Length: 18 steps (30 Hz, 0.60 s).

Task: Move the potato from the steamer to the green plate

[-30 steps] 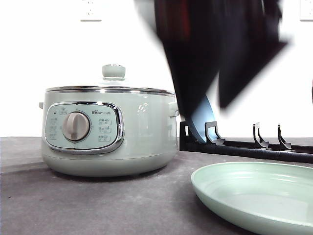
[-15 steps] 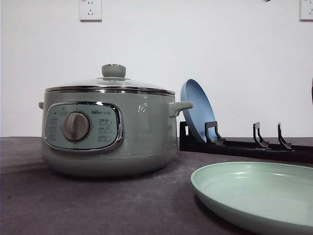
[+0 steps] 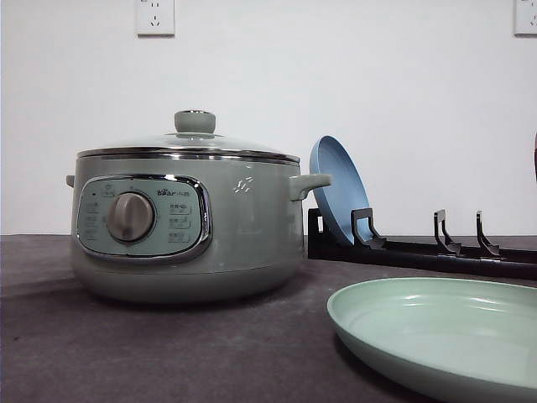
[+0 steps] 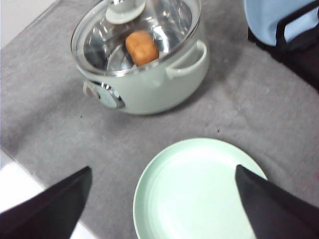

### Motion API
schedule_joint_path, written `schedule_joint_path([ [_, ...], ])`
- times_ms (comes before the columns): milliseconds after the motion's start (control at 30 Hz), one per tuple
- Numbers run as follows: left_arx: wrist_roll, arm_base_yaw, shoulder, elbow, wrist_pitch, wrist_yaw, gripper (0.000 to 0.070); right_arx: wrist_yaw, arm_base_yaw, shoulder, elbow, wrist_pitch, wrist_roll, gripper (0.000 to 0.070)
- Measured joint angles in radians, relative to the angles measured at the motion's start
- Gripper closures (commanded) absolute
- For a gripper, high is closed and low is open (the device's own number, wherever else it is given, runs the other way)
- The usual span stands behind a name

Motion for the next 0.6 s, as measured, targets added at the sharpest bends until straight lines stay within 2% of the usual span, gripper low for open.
schedule_joint_path([
  [300, 0.000, 0.000, 0.039, 0.006, 0.009, -0.005, 0.0025, -0.017, 0.000, -0.057, -0.026, 0.021, 0.032, 0.0028],
  [433, 0.000, 0.000, 0.097, 0.076, -0.031, -0.084, 0.0027, -0.018, 0.000, -0.058, -0.026, 0.047, 0.037, 0.0028],
  [600, 0.000, 0.000, 0.232, 0.250, -0.117, -0.177, 0.0028, -0.018, 0.000, -0.058, -0.026, 0.073, 0.038, 0.0028],
])
